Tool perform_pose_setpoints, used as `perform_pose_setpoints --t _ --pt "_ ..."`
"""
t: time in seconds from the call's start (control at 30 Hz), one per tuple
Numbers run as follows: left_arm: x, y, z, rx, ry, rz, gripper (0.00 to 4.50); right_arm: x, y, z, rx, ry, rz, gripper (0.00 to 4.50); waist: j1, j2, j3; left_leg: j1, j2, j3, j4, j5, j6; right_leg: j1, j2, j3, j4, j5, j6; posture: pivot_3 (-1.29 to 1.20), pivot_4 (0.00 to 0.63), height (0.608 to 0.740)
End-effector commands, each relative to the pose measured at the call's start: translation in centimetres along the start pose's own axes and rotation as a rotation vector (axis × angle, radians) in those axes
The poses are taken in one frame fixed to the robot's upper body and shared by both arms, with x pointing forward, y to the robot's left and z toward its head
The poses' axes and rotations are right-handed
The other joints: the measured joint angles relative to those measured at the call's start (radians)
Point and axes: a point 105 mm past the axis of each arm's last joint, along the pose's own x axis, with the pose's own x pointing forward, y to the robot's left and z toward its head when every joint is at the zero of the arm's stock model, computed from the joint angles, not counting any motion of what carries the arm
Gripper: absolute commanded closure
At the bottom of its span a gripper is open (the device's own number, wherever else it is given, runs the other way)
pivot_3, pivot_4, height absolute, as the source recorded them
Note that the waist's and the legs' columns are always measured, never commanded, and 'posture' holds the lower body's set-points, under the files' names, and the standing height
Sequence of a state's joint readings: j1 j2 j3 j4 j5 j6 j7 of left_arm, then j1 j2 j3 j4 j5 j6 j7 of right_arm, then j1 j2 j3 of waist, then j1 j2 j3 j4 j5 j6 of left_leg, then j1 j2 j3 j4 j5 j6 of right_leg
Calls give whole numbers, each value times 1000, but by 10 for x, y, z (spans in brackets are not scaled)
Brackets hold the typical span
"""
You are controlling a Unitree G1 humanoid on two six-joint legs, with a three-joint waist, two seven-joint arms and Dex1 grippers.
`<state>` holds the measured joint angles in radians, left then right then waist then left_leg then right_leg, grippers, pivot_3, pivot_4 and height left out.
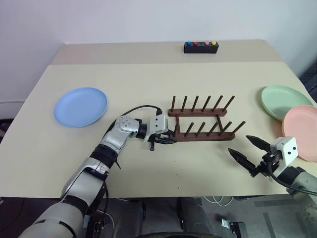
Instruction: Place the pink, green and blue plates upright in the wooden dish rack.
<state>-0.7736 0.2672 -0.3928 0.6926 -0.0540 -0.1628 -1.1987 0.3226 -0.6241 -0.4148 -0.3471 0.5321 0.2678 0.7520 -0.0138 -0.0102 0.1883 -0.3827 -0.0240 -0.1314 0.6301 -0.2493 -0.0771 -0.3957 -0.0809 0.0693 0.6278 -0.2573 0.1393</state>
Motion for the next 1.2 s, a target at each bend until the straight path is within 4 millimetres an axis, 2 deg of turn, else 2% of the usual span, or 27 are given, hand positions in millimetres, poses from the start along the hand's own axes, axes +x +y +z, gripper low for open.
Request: perform_pose_setpoints --t 0.03,0.17,0.23,0.27,0.43,0.73,0.8,0.83,0.87,0.97,1.07,1.1,1.2 --pt "1 1 0 25 -3 -12 3749 -6 -1 13 -45 -48 -23 0 1 0 0 0 0 0 0 0 0 0 0 0 0 0 0 0 150 740" --pt "1 2 -1 6 -10 -13 3749 -8 -2 12 -46 -47 -29 0 1 0 0 0 0 0 0 0 0 0 0 0 0 0 0 0 150 740" --pt "0 2 -1 -18 -20 -13 2740 -8 -2 12 -47 -45 -30 0 0 0 0 0 0 0 0 0 0 0 0 0 0 0 0 0 150 740" --pt "-1 2 -2 -22 -22 -12 2503 -8 -3 12 -48 -44 -30 0 0 0 0 0 0 0 0 0 0 0 0 0 0 0 0 0 150 740" --pt "-8 7 -5 -26 -23 52 57 -8 -5 11 -54 -40 -29 0 -1 0 0 0 0 0 0 0 0 0 0 0 0 0 0 0 150 740" --pt "-38 10 -4 -58 -60 201 20 -6 -10 14 -88 -16 -27 0 -5 0 0 0 0 0 -1 0 0 -1 0 0 1 0 0 0 150 740" --pt "-44 -1 -7 -84 -68 194 516 -5 -12 3 -95 43 -32 0 -3 0 0 0 0 -1 -1 0 0 -1 0 0 1 0 0 0 150 740" --pt "-46 -7 -8 -97 -68 188 904 -5 -14 -2 -96 68 -39 558 -3 1 0 0 0 -1 -1 0 0 -1 0 0 1 0 0 0 150 740" --pt "-47 -13 -9 -102 -61 177 1339 -5 -15 -7 -93 93 -44 884 -2 0 0 0 0 -1 -1 0 0 -1 0 0 1 0 0 0 150 740" --pt "-42 -30 -5 -120 -75 147 2840 -2 -14 -12 -96 100 -36 2314 2 1 0 0 0 -1 -1 0 0 -1 0 0 1 0 0 0 150 740" --pt "-33 -38 -2 -125 -69 140 4374 2 -15 -15 -106 108 -42 3892 2 1 0 0 0 0 0 0 0 0 0 0 1 -1 -2 0 150 740" --pt "-30 -40 -2 -127 -62 140 4500 4 -15 -16 -114 115 -47 4437 2 1 0 0 0 0 1 0 0 0 0 0 1 -2 -3 0 150 740" --pt "-19 -43 1 -138 -55 139 4500 12 -17 -24 -151 161 -73 4475 1 1 0 0 0 0 1 0 0 0 0 0 1 -1 -3 0 150 740"
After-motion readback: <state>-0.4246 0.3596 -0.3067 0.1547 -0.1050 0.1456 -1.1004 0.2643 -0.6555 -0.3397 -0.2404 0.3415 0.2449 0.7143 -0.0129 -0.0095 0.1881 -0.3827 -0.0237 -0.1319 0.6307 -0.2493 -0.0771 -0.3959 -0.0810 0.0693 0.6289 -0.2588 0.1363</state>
